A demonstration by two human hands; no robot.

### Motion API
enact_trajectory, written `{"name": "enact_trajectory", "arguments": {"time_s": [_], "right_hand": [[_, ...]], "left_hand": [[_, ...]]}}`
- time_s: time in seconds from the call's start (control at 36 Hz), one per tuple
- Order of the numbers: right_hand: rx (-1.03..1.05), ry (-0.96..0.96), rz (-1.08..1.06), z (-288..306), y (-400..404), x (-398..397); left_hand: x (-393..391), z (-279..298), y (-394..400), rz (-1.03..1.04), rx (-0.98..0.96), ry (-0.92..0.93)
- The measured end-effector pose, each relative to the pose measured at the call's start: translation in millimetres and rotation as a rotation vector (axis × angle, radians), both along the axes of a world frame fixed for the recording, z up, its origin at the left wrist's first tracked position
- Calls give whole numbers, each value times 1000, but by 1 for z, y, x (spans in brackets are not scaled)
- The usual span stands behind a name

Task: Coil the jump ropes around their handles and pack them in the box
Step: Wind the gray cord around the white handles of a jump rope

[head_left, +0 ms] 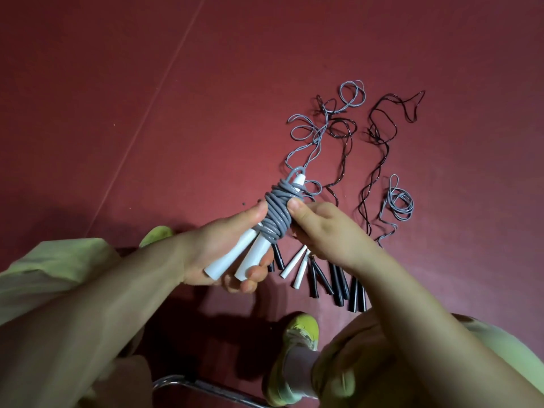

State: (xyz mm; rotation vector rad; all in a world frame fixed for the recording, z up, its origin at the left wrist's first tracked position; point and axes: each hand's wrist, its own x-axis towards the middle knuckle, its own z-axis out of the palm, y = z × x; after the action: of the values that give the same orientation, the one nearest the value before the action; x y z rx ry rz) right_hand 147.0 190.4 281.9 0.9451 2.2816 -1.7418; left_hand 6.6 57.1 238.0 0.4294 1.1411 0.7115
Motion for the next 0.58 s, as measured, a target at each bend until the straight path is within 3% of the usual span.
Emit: {"name": "enact_trajectory", "arguments": {"time_s": [0.11, 0.22, 0.44, 0.58], "right_hand": [[136, -56, 7, -3, -3, 1], [189, -86, -4, 0, -5, 1], [38, -83, -71, -8, -12, -2], [-47, -42, -120, -11, -13, -4]], "left_hand": [[-1, 9, 1, 15, -85, 245], [3, 18, 5, 27, -26, 364], [8, 12, 0, 64, 62, 688], [6, 10, 2, 0, 77, 740]]}}
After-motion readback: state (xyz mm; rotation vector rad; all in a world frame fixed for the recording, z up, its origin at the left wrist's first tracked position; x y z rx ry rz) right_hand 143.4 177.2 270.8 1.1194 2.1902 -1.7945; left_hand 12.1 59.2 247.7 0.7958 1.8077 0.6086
